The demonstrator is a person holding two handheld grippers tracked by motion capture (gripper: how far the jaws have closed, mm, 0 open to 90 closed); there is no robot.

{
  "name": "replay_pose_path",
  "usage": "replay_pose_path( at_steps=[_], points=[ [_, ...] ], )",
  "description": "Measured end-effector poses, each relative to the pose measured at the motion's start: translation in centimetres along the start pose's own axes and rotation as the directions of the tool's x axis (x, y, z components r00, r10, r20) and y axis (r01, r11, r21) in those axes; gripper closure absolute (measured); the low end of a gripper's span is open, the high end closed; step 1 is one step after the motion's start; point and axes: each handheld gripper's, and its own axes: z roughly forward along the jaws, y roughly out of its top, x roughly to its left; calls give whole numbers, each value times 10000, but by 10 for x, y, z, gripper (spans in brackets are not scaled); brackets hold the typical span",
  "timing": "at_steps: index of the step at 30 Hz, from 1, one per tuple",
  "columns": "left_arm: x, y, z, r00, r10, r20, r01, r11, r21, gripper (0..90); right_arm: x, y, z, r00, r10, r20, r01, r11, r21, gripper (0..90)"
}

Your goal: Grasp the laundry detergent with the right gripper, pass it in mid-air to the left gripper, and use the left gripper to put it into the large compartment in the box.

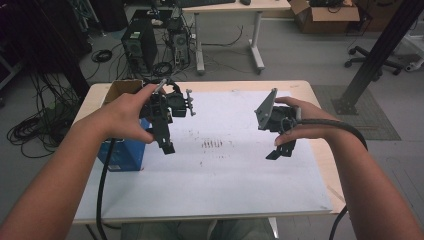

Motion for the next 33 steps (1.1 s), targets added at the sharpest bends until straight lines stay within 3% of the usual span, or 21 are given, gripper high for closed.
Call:
replay_pose_path(
  at_steps=[2,8,16,23,33],
  points=[
    [0,1,2,9999,102,19,-102,9998,154,2,-1,1,1,10000,-50,-39,51,10000,76,36],
    [2,2,4,9996,263,121,-263,9996,33,2,-5,2,4,9998,6,-186,3,9989,471,36],
    [7,0,5,9999,110,84,-110,9999,8,2,-14,-1,6,9993,213,-299,-187,9963,836,36],
    [12,0,7,9998,159,126,-159,9999,-40,2,-22,-3,9,9988,276,-413,-237,9955,919,38],
    [15,-2,5,9998,164,102,-162,9998,-133,2,-22,-4,9,9986,370,-384,-330,9945,991,38]
  ],
)
